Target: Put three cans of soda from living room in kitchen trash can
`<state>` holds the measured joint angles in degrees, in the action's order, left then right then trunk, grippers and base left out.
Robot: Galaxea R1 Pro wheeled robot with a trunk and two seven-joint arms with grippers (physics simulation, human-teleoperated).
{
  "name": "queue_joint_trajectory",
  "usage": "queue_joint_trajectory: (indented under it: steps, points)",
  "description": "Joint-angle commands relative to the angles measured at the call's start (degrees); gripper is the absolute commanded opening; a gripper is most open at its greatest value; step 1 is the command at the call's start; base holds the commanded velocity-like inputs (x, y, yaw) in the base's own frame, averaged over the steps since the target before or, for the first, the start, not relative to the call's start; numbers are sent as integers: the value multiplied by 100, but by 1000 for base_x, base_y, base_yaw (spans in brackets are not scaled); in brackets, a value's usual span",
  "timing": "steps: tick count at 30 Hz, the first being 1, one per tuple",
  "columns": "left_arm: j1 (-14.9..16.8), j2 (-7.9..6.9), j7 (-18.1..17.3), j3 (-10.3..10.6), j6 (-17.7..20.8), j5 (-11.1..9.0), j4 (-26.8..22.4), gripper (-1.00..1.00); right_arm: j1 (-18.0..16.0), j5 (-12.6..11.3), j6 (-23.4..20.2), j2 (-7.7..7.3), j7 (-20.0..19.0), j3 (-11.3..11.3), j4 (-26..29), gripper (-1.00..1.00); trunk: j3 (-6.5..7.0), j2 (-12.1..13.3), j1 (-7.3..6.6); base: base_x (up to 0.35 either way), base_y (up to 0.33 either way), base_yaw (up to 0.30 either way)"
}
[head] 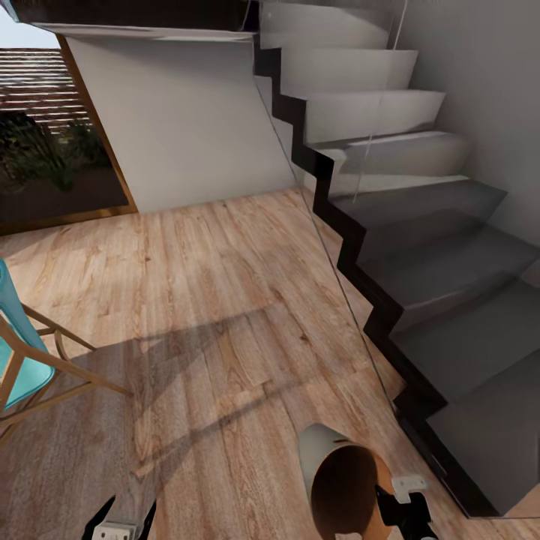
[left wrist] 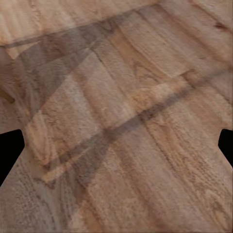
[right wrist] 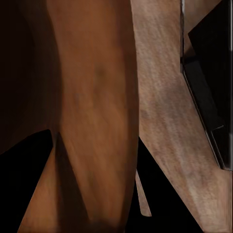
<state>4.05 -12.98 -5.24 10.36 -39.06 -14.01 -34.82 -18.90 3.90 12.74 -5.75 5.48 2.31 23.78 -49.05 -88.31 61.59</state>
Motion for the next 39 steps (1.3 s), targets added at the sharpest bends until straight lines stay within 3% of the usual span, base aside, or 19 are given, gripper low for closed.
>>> queue_joint_trajectory:
  steps: [1,19,39]
  points:
    - [0,3,-1,1,1,1,16,100,14,18,6,-15,-3,0,9,-100,19,41,-23,0,0,0]
    - [9,31,7,0,4,3,81,100,193,7,53,-133,-3,-3,12,-100,342,763,-418,0,0,0]
    - [9,49,23,-7,4,-5,285,100,211,-3,58,-128,-3,-3,12,-100,701,1566,-857,0,0,0]
